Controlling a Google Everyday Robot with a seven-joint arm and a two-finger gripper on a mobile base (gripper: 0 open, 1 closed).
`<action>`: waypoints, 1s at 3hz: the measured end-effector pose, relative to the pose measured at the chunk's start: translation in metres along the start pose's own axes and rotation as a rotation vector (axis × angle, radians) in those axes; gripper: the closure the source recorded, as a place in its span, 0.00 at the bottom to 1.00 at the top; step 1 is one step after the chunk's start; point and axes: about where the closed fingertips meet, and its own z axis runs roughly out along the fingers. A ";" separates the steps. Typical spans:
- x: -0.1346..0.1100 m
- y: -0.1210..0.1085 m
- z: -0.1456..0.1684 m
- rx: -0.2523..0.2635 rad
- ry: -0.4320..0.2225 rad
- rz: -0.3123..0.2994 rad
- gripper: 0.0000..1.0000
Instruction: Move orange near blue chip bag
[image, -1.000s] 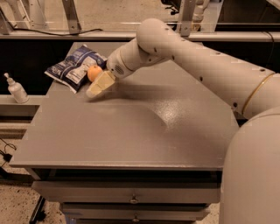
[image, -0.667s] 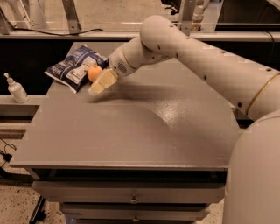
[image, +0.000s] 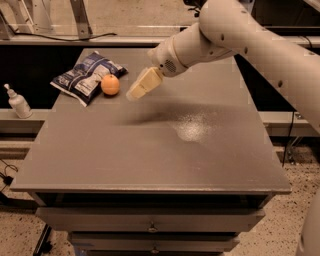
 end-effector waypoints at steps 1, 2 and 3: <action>0.014 0.009 -0.059 -0.007 0.000 0.000 0.00; 0.030 0.019 -0.106 -0.017 -0.021 0.027 0.00; 0.034 0.022 -0.112 -0.020 -0.023 0.036 0.00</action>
Offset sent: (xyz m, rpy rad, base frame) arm -0.0759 -0.1608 0.0526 0.0739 0.0544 -0.0259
